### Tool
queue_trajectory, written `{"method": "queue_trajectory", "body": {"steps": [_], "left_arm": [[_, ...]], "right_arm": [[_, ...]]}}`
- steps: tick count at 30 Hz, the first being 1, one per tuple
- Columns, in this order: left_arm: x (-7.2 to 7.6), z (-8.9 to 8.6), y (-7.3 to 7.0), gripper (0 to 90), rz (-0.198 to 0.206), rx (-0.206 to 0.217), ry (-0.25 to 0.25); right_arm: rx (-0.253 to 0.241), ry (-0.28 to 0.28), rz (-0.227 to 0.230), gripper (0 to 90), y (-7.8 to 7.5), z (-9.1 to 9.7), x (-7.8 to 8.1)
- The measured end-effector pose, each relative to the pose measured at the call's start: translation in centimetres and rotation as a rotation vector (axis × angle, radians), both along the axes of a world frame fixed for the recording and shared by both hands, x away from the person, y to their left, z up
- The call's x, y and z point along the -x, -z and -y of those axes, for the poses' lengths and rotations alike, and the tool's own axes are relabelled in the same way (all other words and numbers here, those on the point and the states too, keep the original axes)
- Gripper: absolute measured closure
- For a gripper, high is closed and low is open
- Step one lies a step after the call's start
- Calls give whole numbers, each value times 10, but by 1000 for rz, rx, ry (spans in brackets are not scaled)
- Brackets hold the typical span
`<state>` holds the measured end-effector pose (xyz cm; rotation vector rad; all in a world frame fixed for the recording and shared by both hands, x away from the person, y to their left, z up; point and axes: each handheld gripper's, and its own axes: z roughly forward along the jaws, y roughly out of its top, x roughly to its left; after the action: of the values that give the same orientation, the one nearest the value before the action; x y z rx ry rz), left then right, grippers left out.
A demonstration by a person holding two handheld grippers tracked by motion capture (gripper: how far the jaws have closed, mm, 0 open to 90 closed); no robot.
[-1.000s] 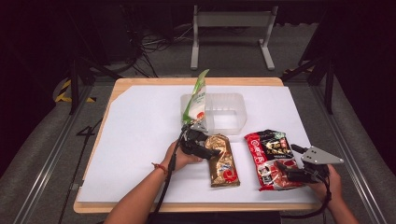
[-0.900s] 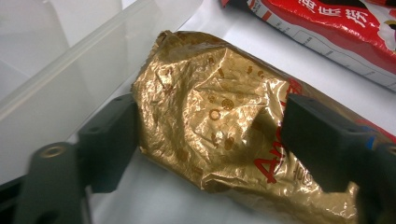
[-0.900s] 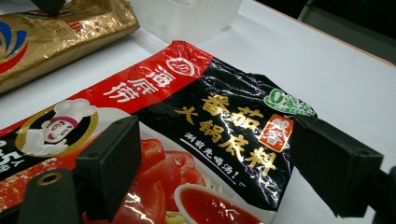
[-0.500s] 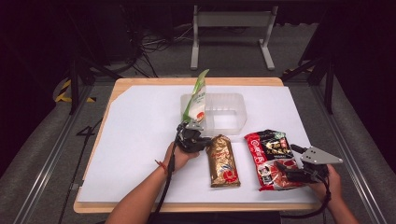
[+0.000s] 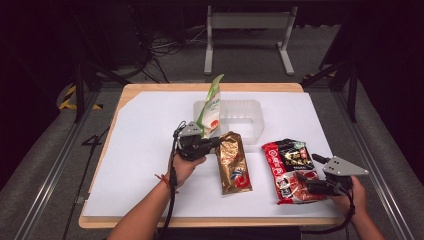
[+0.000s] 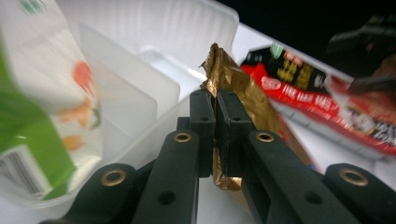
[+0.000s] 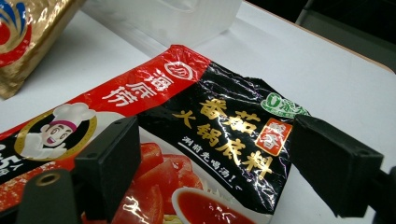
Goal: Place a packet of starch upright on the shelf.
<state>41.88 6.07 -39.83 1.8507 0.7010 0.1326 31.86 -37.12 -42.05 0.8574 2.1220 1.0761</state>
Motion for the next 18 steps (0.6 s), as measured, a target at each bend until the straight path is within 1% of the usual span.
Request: {"method": "queue_trajectory", "body": {"steps": [2,3,7,9,10,11,12,13,15,16,18], "left_arm": [[4,-6,-7,867,0,42,-6],[5,-9,-10,869,-1,54,-4],[10,-20,-22,872,-5,125,-9],[11,-24,-26,874,-7,150,-10],[13,-27,-28,874,-11,164,-7],[13,-28,-29,875,-3,168,-8],[15,-31,-31,875,-6,189,-10],[16,-32,-32,875,-2,198,-8],[19,-33,-35,876,7,213,-9],[20,-33,-37,876,7,227,1],[24,-34,-40,877,14,251,-1]], "right_arm": [[-3,3,-1,175,0,0,-1],[-3,4,-2,175,0,0,-1],[-7,13,0,175,0,2,-1],[-11,19,0,175,-1,2,-2],[-10,21,6,176,-1,1,-2],[-12,18,20,178,-2,1,-2],[-14,16,26,178,-3,1,-2],[-18,12,30,178,-4,0,-2],[-12,8,26,178,-3,-1,-3],[-9,8,25,178,-3,-1,-3],[-7,5,26,178,-2,-1,-4]]}}
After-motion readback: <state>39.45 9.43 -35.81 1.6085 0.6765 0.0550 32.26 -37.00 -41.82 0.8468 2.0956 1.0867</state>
